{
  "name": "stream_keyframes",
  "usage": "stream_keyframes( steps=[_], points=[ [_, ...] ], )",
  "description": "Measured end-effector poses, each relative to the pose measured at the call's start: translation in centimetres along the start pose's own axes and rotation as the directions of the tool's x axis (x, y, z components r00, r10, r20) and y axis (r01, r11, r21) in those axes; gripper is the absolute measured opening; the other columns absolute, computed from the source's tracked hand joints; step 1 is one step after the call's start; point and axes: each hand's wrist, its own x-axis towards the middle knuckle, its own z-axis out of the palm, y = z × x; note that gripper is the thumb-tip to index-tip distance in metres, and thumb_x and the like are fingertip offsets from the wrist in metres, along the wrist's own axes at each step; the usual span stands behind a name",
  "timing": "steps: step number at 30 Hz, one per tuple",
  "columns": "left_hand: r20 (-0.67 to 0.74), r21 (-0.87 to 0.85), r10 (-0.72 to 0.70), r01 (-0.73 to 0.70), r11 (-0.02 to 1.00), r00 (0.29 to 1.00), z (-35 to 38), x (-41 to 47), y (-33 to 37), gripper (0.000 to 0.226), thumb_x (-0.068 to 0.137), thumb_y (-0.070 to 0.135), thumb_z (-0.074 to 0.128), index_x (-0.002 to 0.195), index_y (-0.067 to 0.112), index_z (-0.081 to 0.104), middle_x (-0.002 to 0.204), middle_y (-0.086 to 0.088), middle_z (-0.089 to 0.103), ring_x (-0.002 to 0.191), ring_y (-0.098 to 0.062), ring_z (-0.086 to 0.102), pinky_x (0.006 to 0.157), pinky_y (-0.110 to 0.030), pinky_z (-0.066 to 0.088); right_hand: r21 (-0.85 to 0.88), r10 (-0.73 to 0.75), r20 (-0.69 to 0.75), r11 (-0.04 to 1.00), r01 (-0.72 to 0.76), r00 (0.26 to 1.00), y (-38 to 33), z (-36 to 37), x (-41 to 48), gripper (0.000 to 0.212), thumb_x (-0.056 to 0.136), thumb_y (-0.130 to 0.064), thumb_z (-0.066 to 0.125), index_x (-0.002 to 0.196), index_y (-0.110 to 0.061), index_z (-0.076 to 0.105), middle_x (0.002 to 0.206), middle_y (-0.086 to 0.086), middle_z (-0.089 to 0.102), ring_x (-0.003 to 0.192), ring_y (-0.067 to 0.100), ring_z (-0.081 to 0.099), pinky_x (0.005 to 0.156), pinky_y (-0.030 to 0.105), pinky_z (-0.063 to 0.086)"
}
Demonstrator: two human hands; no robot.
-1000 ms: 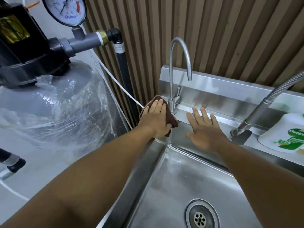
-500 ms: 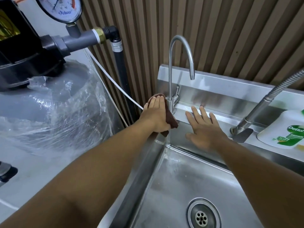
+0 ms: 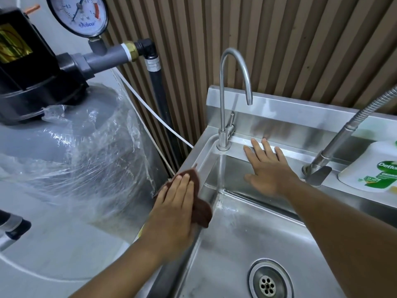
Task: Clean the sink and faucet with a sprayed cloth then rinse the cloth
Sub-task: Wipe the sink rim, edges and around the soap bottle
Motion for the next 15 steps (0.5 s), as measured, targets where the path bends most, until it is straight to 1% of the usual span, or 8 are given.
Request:
stream_keyframes(
  steps=[1, 2, 3, 4, 6, 8, 12, 15],
  points=[
    [-0.024, 0.009, -0.003, 0.003, 1.000, 1.000, 0.2, -0.6, -0.1, 0.082, 0.082, 0.045, 0.040, 0.149, -0.001, 0.042, 0.157, -0.019, 0.038, 0.146, -0.036, 0.037, 0.120, -0.050, 0.024, -0.002, -0.002, -0.003, 1.000, 0.002, 1.000, 0.0, 0.0, 0.0, 0.079, 0.098, -0.050, 0.034, 0.160, -0.028, -0.010, 0.165, -0.002, -0.026, 0.151, 0.022, -0.027, 0.123, 0.046, -0.011],
    [-0.031, 0.006, -0.014, 0.014, 1.000, 0.999, 0.3, -0.4, 0.0, 0.081, 0.083, 0.046, 0.040, 0.148, -0.001, 0.045, 0.156, -0.019, 0.041, 0.144, -0.036, 0.040, 0.119, -0.051, 0.027, -0.002, -0.003, -0.008, 1.000, 0.003, 1.000, 0.0, 0.0, 0.0, 0.079, 0.098, -0.050, 0.034, 0.160, -0.028, -0.010, 0.165, -0.001, -0.025, 0.151, 0.022, -0.027, 0.123, 0.046, -0.011],
    [-0.019, -0.008, -0.032, 0.032, 0.999, 0.999, 0.0, 0.4, 0.3, 0.081, 0.084, 0.047, 0.040, 0.149, -0.001, 0.042, 0.158, -0.019, 0.038, 0.146, -0.036, 0.037, 0.121, -0.052, 0.027, -0.003, -0.005, -0.011, 1.000, 0.005, 1.000, 0.0, -0.1, 0.0, 0.079, 0.099, -0.050, 0.035, 0.160, -0.028, -0.010, 0.165, -0.001, -0.025, 0.151, 0.022, -0.026, 0.123, 0.047, -0.011],
    [0.009, -0.025, -0.050, 0.050, 0.998, 0.999, -0.5, 1.7, 0.5, 0.082, 0.087, 0.048, 0.040, 0.154, 0.000, 0.033, 0.163, -0.018, 0.029, 0.150, -0.035, 0.029, 0.123, -0.050, 0.021, -0.004, -0.007, -0.011, 1.000, 0.007, 1.000, -0.1, -0.1, 0.0, 0.079, 0.099, -0.049, 0.034, 0.160, -0.027, -0.010, 0.165, -0.001, -0.025, 0.151, 0.023, -0.027, 0.123, 0.047, -0.010],
    [0.107, -0.064, -0.062, 0.069, 0.996, 0.992, -1.4, 5.6, 0.7, 0.091, 0.091, 0.051, 0.046, 0.160, 0.005, 0.007, 0.169, -0.012, 0.003, 0.156, -0.029, 0.003, 0.126, -0.048, 0.004, -0.005, -0.006, -0.015, 1.000, 0.006, 1.000, -0.1, 0.0, 0.0, 0.079, 0.099, -0.049, 0.034, 0.160, -0.027, -0.010, 0.165, -0.001, -0.026, 0.151, 0.023, -0.027, 0.123, 0.047, -0.010],
    [0.171, -0.090, -0.079, 0.096, 0.991, 0.982, -1.8, 10.0, 0.7, 0.105, 0.088, 0.053, 0.057, 0.160, 0.008, -0.004, 0.169, -0.009, -0.007, 0.156, -0.025, -0.009, 0.126, -0.047, 0.001, 0.000, -0.004, -0.019, 1.000, 0.004, 1.000, -0.1, 0.1, 0.0, 0.079, 0.098, -0.049, 0.035, 0.160, -0.027, -0.009, 0.165, -0.001, -0.025, 0.151, 0.023, -0.027, 0.123, 0.047, -0.010],
    [0.234, -0.186, -0.133, 0.178, 0.966, 0.963, -1.9, 17.6, 0.2, 0.131, 0.072, 0.061, 0.075, 0.159, 0.009, -0.008, 0.169, -0.006, -0.009, 0.155, -0.023, -0.010, 0.126, -0.045, 0.003, 0.003, 0.003, -0.014, 1.000, -0.003, 1.000, 0.0, 0.2, 0.1, 0.080, 0.098, -0.050, 0.036, 0.160, -0.028, -0.009, 0.166, -0.002, -0.025, 0.151, 0.022, -0.027, 0.123, 0.047, -0.010],
    [0.282, -0.177, -0.144, 0.199, 0.964, 0.949, -2.0, 19.8, 0.0, 0.143, 0.063, 0.063, 0.082, 0.159, 0.010, -0.010, 0.168, -0.005, -0.013, 0.155, -0.022, -0.012, 0.126, -0.045, 0.004, 0.002, 0.005, -0.022, 1.000, -0.005, 1.000, 0.0, 0.3, 0.2, 0.080, 0.098, -0.051, 0.036, 0.160, -0.028, -0.009, 0.166, -0.002, -0.025, 0.151, 0.022, -0.027, 0.123, 0.047, -0.010]
  ],
)
